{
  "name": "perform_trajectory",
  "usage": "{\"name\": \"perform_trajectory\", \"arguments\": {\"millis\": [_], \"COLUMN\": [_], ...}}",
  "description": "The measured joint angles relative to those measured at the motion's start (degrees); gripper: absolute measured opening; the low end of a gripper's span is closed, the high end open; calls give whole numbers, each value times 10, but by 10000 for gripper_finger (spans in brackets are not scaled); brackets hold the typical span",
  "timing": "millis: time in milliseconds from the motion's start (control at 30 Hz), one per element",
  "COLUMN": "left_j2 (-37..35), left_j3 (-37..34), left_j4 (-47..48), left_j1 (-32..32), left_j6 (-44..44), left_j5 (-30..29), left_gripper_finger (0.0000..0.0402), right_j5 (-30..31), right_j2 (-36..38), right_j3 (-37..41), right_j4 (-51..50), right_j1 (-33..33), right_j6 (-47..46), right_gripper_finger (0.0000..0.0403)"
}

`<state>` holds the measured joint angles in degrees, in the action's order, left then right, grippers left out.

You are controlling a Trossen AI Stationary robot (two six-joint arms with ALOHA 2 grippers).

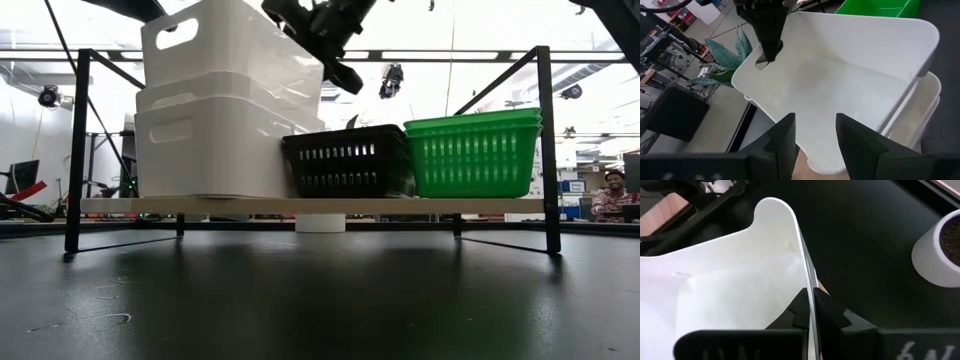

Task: Stack baskets on shelf by color
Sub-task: Stack the white bin on top of the other white bins on the shelf

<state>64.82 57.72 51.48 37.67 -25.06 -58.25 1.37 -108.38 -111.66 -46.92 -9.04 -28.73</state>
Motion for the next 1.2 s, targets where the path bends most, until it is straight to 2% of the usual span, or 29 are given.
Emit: {"name": "perform_trajectory", "arguments": {"millis": [533, 733, 900, 1000, 1100, 1200], "left_j2": [-12, -11, -8, 0, 10, 25], "left_j3": [3, 2, 0, 0, 1, 3], "left_j4": [-5, -43, -138, -191, -239, -271], "left_j1": [0, 0, -2, -6, -17, -43], "left_j6": [0, 35, 120, 166, 197, 213], "left_j5": [-41, -39, 6, 31, 66, 114], "left_gripper_finger": [125, 125, 125, 124, 110, 80], "right_j5": [1, 1, 1, 2, 11, 51], "right_j2": [-1, -1, -1, 5, 24, 55], "right_j3": [48, 48, 34, 10, -10, -12], "right_j4": [15, 21, -6, -55, -108, -157], "right_j1": [2, 2, 2, 2, 8, 34], "right_j6": [41, 63, 83, 103, 118, 133], "right_gripper_finger": [10, 52, 101, 125, 137, 135]}}
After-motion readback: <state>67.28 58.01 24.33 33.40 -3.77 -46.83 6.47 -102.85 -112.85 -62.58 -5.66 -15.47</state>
